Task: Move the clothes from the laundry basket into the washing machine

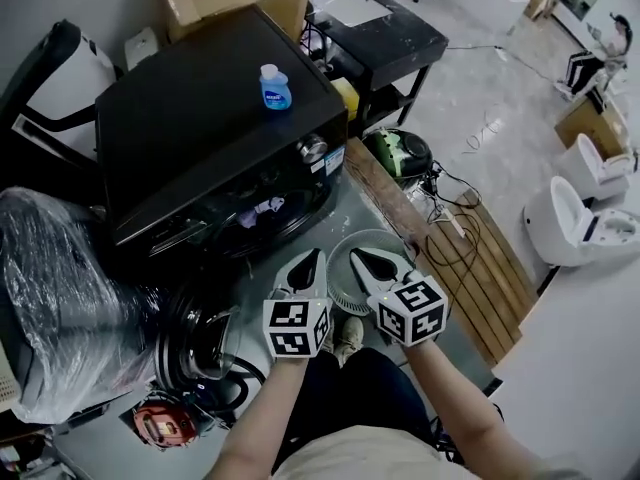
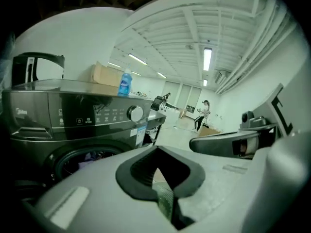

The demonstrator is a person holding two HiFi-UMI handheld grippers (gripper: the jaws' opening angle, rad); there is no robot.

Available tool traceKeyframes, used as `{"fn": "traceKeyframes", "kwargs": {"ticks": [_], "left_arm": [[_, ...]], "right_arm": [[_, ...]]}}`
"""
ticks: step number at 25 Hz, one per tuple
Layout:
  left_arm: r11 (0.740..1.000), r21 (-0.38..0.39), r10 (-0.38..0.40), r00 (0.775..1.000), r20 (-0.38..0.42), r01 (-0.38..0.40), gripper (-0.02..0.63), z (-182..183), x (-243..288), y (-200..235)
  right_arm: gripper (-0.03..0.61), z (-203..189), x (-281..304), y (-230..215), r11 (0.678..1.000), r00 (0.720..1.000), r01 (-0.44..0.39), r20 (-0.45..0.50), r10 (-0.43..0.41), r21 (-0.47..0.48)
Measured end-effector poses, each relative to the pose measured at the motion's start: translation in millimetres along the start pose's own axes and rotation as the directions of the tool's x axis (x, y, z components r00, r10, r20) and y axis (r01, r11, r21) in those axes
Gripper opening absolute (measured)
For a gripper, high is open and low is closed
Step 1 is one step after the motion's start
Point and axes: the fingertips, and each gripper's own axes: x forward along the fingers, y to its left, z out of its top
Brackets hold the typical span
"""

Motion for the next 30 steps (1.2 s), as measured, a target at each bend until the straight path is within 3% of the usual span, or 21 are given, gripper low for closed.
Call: {"fn": "traceKeyframes", "kwargs": {"ticks": [14,30], "left_arm": [[0.989,0.115,-0.099,0.994,0.054,0.092,0.002,39.1,-63.9,-41.6],[0.995,0.066,-0.084,0.993,0.083,0.079,0.002,34.3,-84.9,-46.0]], "right_arm": [[0.028,35.6,-66.8,53.0,0.993,0.996,0.032,0.086,-0.023,-0.115],[0.028,32.7,-80.6,70.8,0.987,0.996,0.025,0.092,-0.01,-0.161]]}}
